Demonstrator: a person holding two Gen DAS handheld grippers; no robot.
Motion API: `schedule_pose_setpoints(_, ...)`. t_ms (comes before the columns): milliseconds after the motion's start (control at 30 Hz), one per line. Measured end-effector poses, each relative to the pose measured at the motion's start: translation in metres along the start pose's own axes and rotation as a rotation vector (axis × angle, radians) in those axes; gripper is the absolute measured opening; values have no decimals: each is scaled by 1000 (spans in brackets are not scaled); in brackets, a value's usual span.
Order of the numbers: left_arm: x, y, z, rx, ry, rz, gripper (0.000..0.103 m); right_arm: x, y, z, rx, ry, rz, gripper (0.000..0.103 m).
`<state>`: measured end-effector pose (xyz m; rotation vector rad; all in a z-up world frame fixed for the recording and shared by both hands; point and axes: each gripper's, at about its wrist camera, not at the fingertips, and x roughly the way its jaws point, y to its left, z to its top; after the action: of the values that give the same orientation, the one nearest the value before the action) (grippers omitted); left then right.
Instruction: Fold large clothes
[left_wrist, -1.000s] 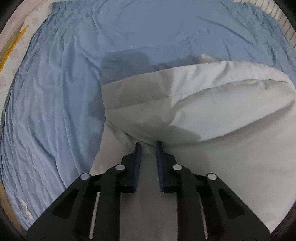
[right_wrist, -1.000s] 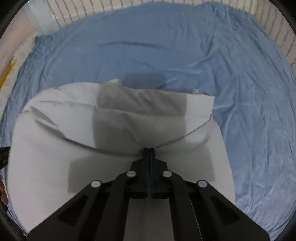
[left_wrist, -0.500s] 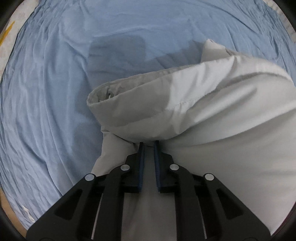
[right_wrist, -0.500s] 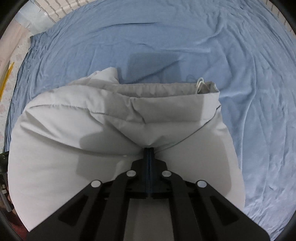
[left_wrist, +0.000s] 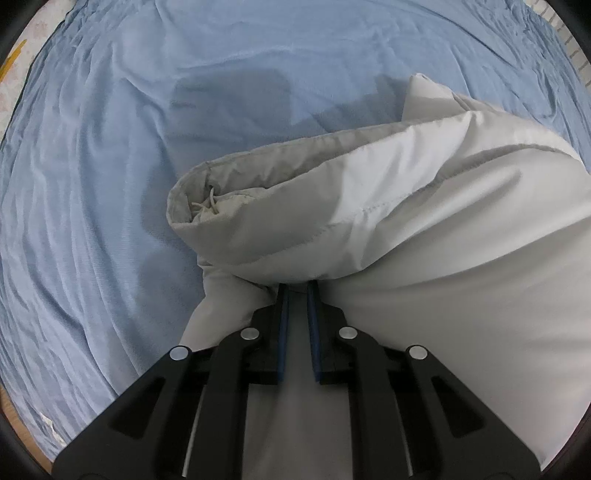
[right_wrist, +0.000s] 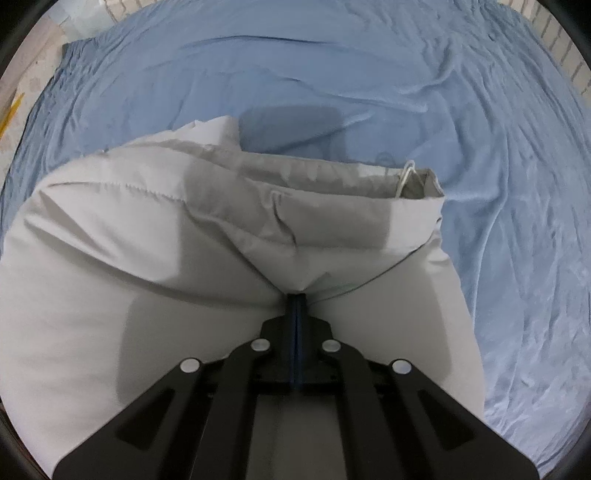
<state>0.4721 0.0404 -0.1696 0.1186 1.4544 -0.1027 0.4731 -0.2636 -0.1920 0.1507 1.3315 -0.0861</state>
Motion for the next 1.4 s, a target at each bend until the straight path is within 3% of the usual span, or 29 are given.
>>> schedule_pose_setpoints(167,1,1,-8,-18,-13,-10,10,0,-3,0,23,-9,13,0)
schedule_pose_setpoints(267,-7,-5,-18,22,-90,38,10,-12,1,-12,-13,-66,-9,0)
schedule_pose_setpoints(367,-31,-4,-41,33,-185,63,10,-46,-21,-38,65,-179,46,4)
schedule_pose_setpoints(467,-67,1,-68,-22,-284,8,10,-86,-27,-69,97,-305,112,25)
schedule_pose_setpoints(567,-99,-14,-99,-73,-370,-105,10,-114,-2,-97,39,-380,186,25)
schedule_pose_setpoints(667,-114,-56,-125,-17,-430,-145,10,-123,28,-117,-16,-425,174,25)
schedule_pose_setpoints(733,-112,-80,-135,8,-426,-173,10,-115,41,-125,-25,-415,148,21)
schedule_pose_setpoints(833,-99,-95,-135,22,-373,-79,9,-82,47,-132,-39,-362,106,20)
schedule_pose_setpoints(967,-75,-88,-132,2,-343,-88,7,-65,37,-143,7,-348,144,19)
schedule_pose_setpoints(1167,-50,-96,-132,36,-355,-16,7,-55,46,-149,-18,-354,86,19)
schedule_pose_setpoints(1400,-43,-98,-131,46,-351,-2,7,-48,55,-149,-21,-323,80,19)
